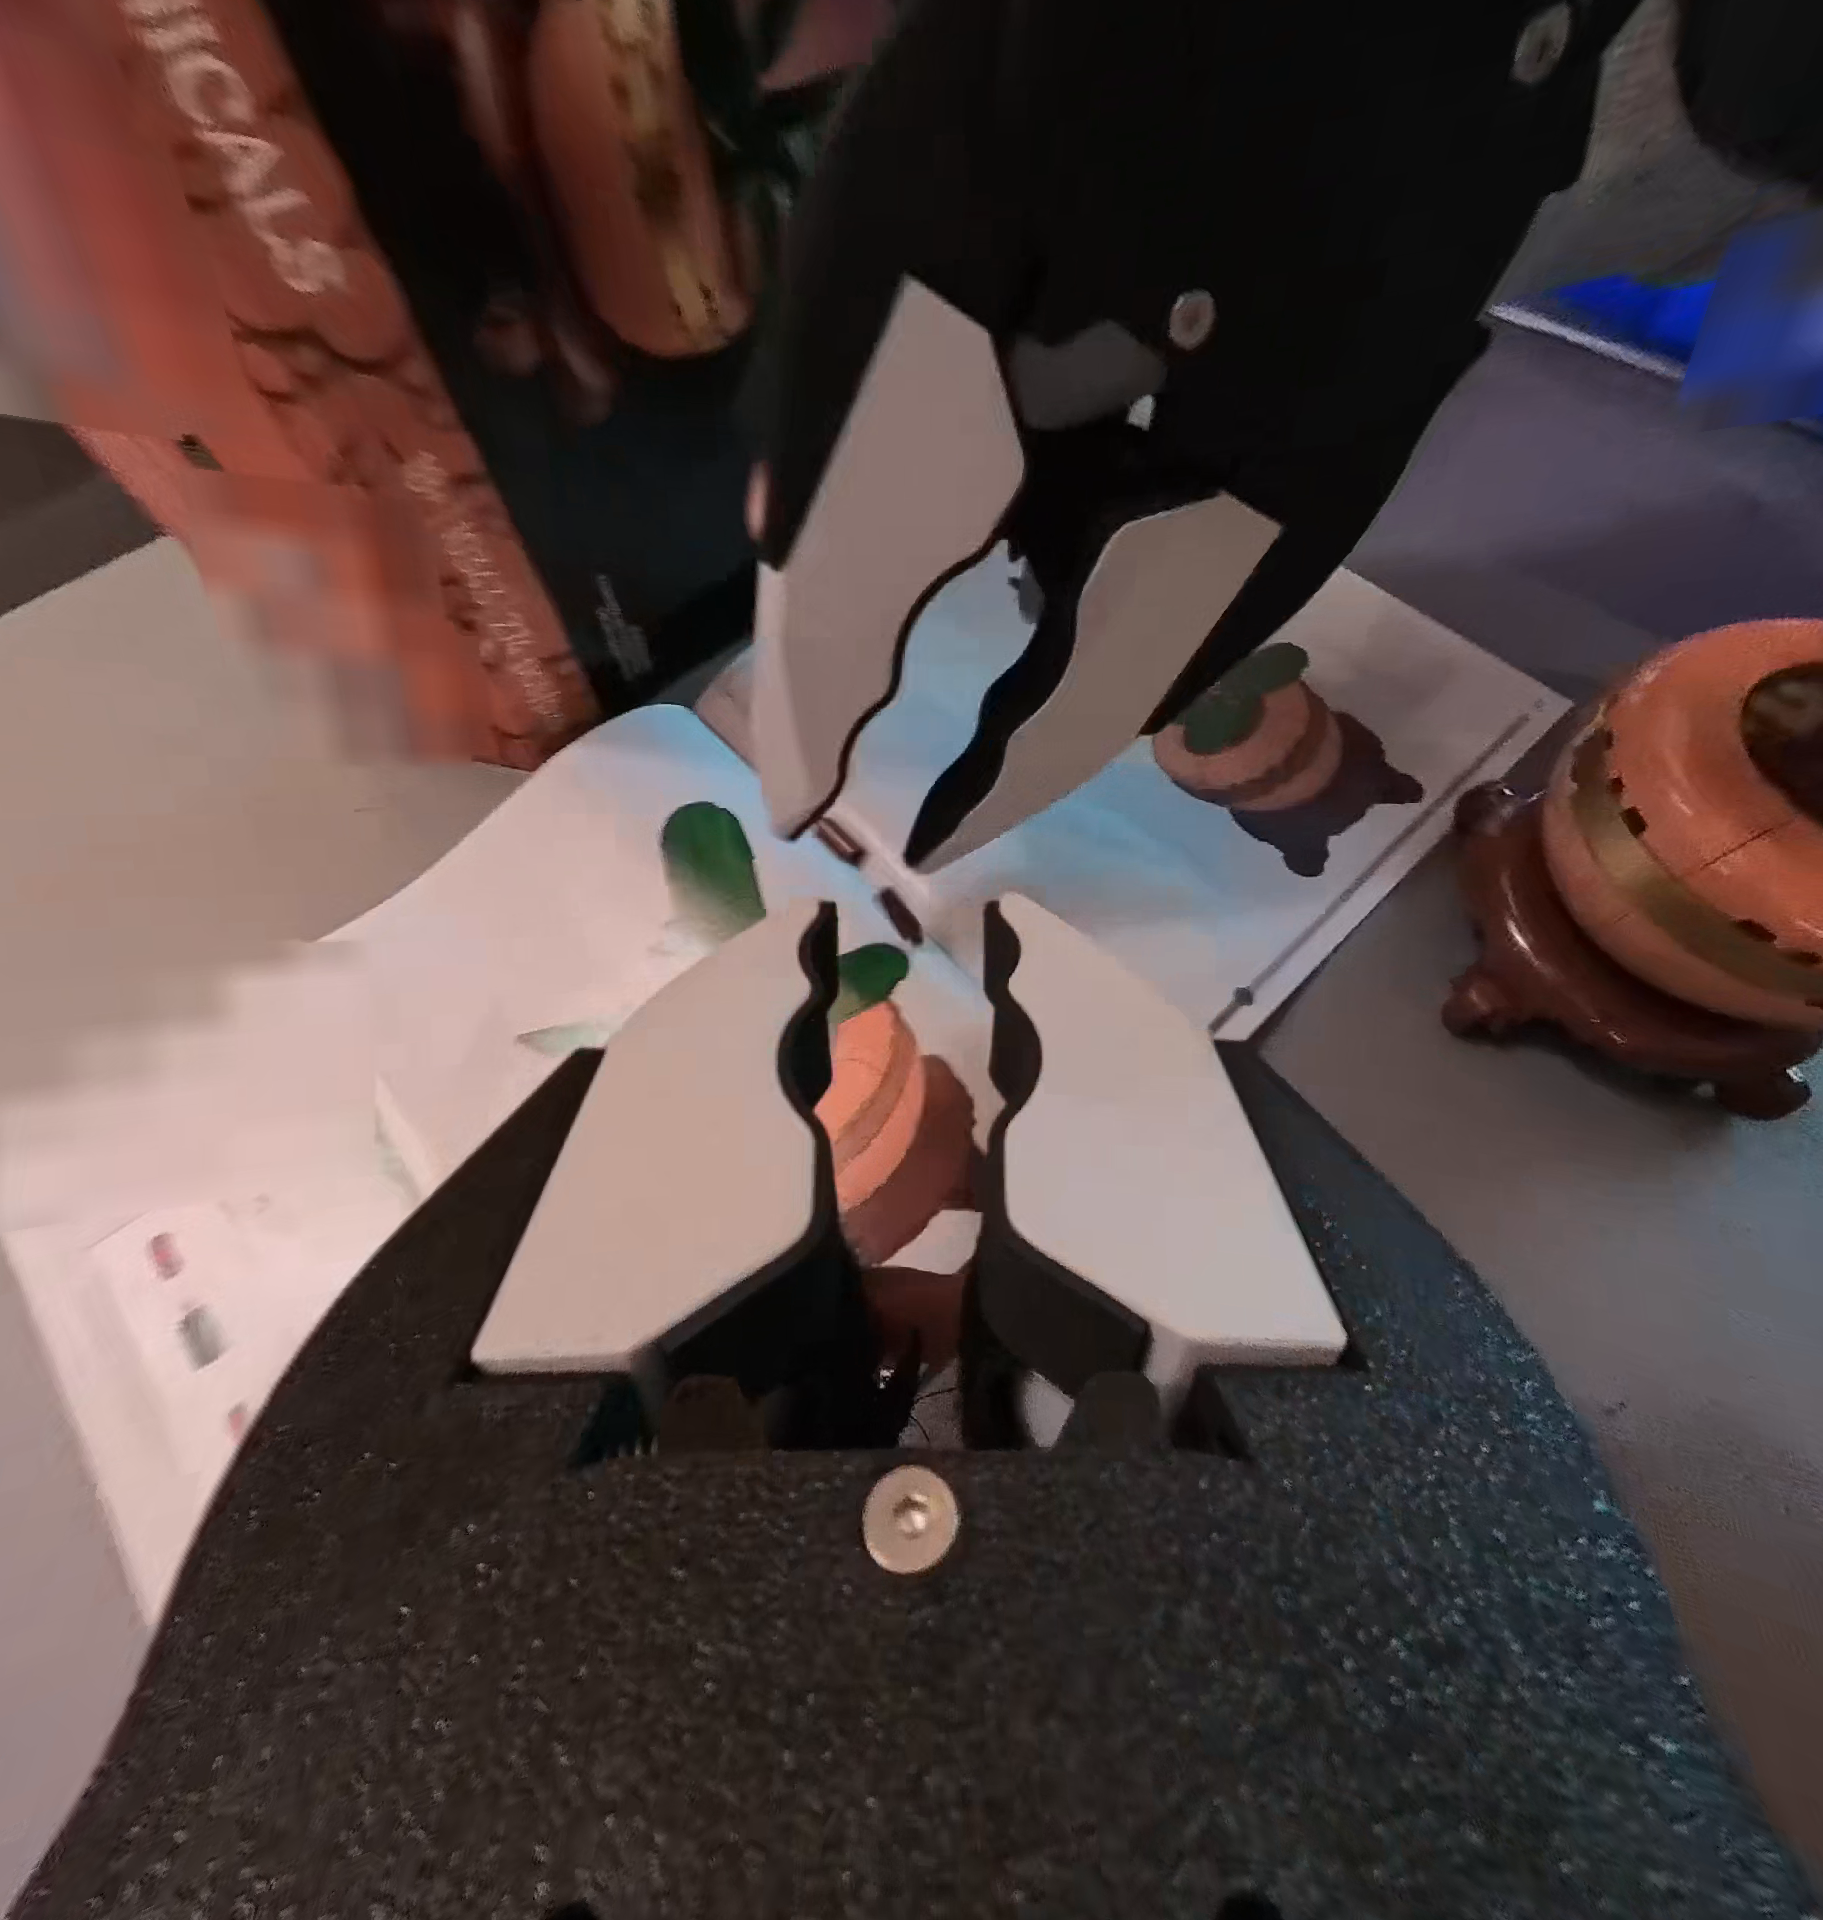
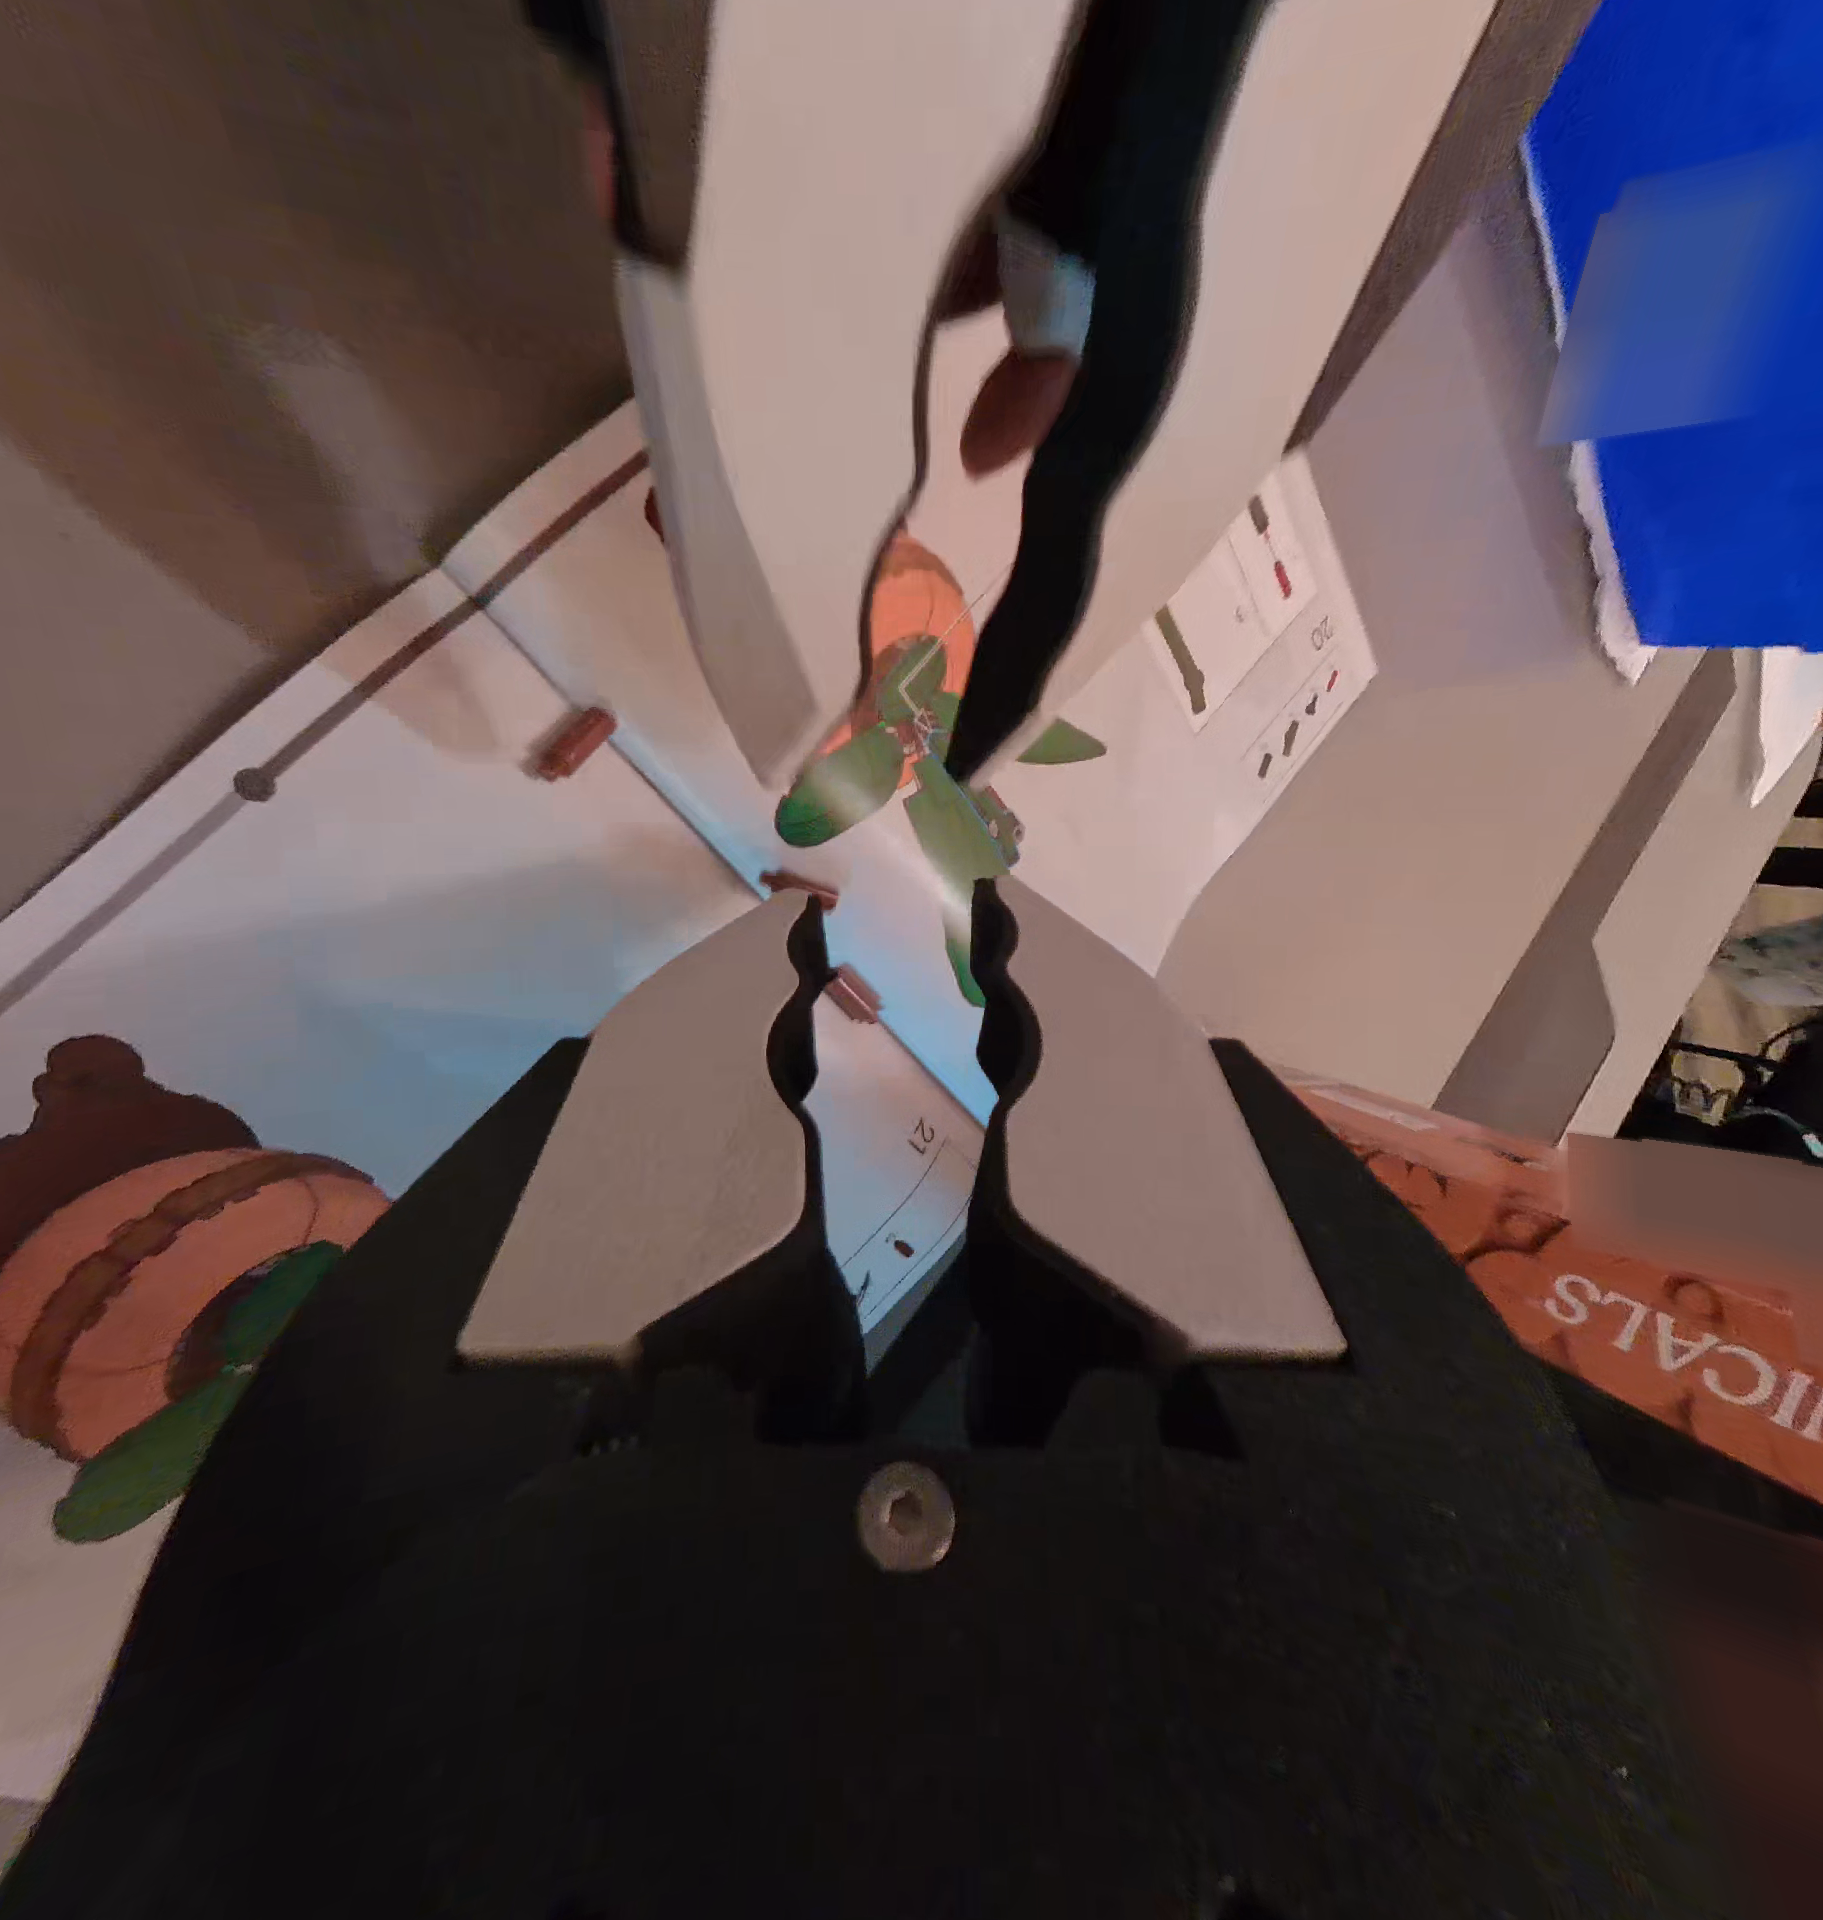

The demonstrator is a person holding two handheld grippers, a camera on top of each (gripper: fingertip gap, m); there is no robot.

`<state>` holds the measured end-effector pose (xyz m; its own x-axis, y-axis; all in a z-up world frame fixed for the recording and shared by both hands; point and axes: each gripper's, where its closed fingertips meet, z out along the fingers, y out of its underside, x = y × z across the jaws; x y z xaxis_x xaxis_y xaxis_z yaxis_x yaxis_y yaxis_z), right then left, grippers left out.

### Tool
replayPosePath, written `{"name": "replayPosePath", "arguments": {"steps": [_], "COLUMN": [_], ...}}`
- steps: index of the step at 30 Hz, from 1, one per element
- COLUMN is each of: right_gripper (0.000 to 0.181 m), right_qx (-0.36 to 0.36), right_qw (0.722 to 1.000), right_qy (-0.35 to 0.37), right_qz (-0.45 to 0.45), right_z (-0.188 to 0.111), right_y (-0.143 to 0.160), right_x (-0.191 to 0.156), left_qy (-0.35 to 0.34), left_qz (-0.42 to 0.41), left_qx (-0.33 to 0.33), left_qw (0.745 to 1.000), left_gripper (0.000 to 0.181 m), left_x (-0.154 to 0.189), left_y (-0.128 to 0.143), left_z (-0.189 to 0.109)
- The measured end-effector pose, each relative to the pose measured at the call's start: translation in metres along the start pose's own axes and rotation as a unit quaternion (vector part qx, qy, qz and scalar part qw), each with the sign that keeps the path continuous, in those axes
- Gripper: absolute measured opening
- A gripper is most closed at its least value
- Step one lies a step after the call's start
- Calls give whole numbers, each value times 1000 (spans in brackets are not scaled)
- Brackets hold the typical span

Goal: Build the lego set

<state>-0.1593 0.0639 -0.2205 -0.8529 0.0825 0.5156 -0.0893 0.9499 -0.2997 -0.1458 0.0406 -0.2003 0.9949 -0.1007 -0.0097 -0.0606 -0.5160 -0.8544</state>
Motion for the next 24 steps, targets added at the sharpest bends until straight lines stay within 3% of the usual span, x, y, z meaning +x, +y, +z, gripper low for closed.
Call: {"name": "replayPosePath", "arguments": {"steps": [4,7,10,13,15,18,21,24], "right_gripper": [29,22,17,12,11,14,20,34], "right_qx": [-35,-35,0,64,87,73,1,-5], "right_qw": [999,997,979,927,884,825,766,709], "right_qy": [14,54,150,276,347,435,507,550], "right_qz": [-9,43,139,245,301,353,395,442], "right_z": [-5,-41,-124,-242,-315,-391,-431,-444], "right_y": [8,12,8,-4,-6,3,25,33], "right_x": [3,12,29,29,5,-61,-144,-219], "left_qy": [-41,-63,-87,-124,-132,-121,-104,-110], "left_qz": [-4,7,11,29,25,-2,-30,-28], "left_qx": [-40,-43,12,91,145,210,238,255], "left_qw": [998,997,996,988,980,970,965,960], "left_gripper": [24,25,26,25,23,22,28,35], "left_x": [-14,-21,-27,-36,-39,-41,-43,-44], "left_y": [16,17,-1,-24,-38,-52,-57,-67], "left_z": [14,12,2,-14,-24,-34,-38,-45]}}
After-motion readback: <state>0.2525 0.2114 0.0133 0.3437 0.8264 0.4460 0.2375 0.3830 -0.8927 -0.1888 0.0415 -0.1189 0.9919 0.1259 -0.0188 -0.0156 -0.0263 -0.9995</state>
